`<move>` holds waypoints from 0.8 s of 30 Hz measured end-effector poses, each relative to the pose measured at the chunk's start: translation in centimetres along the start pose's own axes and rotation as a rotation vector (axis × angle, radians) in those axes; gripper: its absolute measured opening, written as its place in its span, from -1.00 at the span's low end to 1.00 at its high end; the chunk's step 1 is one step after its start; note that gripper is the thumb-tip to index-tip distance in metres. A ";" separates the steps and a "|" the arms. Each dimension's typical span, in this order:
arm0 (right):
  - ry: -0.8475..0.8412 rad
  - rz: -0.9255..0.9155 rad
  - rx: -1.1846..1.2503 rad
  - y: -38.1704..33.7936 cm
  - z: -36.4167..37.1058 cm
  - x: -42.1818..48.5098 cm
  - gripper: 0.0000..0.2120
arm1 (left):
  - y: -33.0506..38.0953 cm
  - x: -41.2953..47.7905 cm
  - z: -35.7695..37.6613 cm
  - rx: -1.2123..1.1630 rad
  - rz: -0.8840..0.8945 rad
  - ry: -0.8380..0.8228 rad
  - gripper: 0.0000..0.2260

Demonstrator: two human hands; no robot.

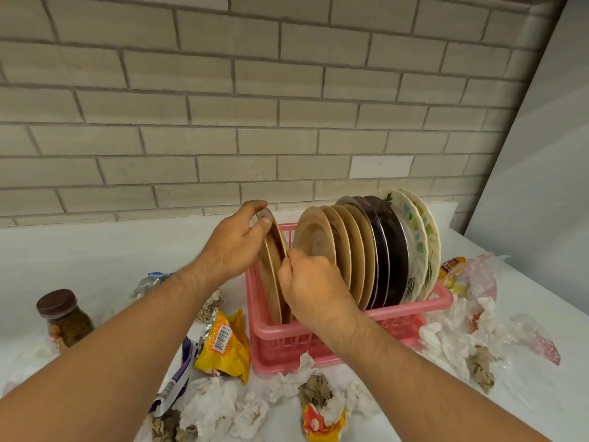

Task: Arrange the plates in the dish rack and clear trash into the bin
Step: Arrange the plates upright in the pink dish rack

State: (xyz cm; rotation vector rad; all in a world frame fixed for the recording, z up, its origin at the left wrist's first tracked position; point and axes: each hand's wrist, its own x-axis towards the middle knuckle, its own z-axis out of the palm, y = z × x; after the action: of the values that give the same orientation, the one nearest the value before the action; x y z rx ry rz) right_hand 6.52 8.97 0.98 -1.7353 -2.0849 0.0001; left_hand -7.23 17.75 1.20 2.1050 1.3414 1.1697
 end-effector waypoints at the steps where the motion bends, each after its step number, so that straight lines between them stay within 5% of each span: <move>1: 0.001 0.006 -0.013 0.0 -0.1 0.3 -0.81 | 0.0 -0.2 0.1 -0.002 0.008 0.011 -0.67; 9: -0.095 0.262 0.110 0.4 -1.6 2.3 -0.86 | -0.4 -0.2 0.2 0.038 0.076 0.014 -0.72; 20: 0.128 0.223 0.026 0.5 -8.5 4.8 -0.75 | -0.4 -0.1 0.1 0.056 0.039 0.017 -0.72; 24: 0.047 0.227 -0.084 0.3 -6.1 3.8 -0.61 | -0.3 0.1 0.2 0.077 0.036 0.007 -0.72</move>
State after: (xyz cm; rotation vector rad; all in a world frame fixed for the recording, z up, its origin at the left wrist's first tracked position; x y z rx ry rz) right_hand 8.31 10.95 7.67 -1.9939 -1.8688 -0.0617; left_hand -7.20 18.01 0.88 2.1893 1.3775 1.1585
